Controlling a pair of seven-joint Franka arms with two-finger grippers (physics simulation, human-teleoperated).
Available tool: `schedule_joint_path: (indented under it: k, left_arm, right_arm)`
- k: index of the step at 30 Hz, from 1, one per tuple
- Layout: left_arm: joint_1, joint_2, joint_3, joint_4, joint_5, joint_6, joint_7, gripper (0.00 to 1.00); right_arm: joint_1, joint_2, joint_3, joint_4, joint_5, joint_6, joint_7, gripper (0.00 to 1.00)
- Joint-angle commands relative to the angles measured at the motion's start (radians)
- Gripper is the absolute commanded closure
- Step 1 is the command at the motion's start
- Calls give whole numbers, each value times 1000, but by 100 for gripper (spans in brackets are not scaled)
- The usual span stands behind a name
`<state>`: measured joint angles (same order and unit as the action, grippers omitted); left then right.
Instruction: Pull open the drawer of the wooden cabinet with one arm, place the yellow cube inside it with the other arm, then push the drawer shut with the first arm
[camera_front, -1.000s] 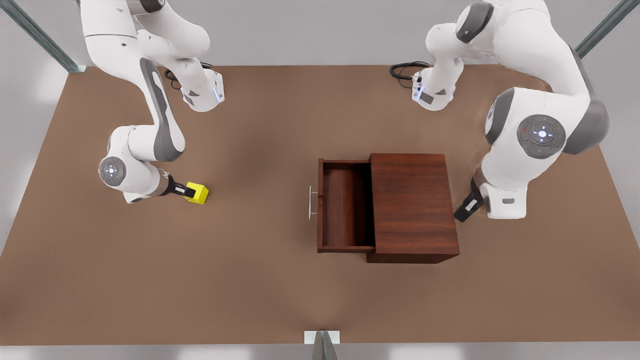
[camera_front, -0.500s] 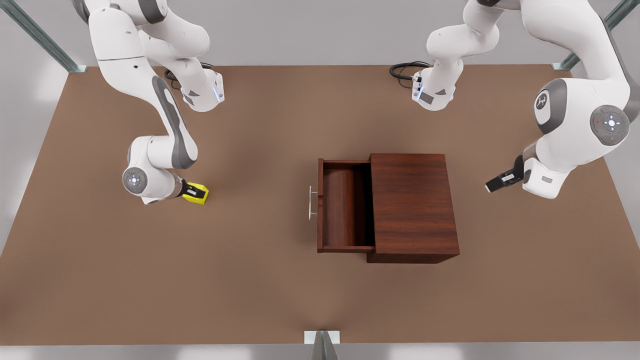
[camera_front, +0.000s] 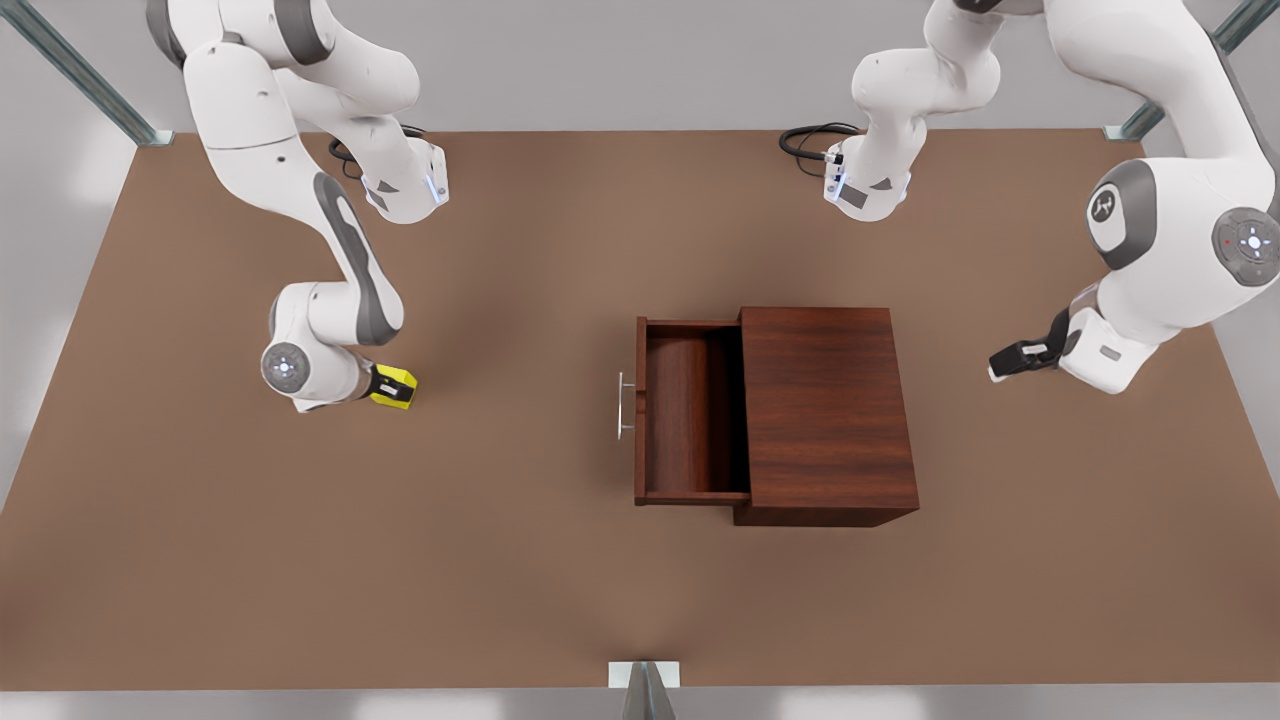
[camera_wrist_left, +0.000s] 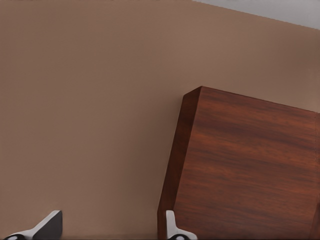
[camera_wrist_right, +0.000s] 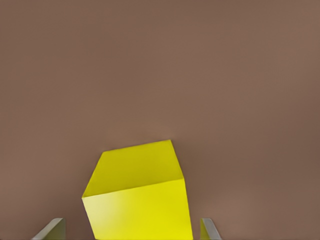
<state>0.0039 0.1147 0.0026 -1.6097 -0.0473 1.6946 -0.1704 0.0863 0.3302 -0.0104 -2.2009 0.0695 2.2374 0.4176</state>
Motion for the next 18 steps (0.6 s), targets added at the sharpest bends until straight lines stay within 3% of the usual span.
schedule_joint_path:
  k: [1,16,18]
  left_arm:
    - [-27,-3,4,-4,-23,76,189,0]
    - [-33,16,2,19,-22,68,190,0]
    - [-41,30,2,44,-22,63,189,0]
  right_arm:
    - [0,7,1,0,-22,25,0,0]
    - [-5,76,12,-3,-57,105,-19,0]
    - [-6,79,12,-3,-57,116,-17,5]
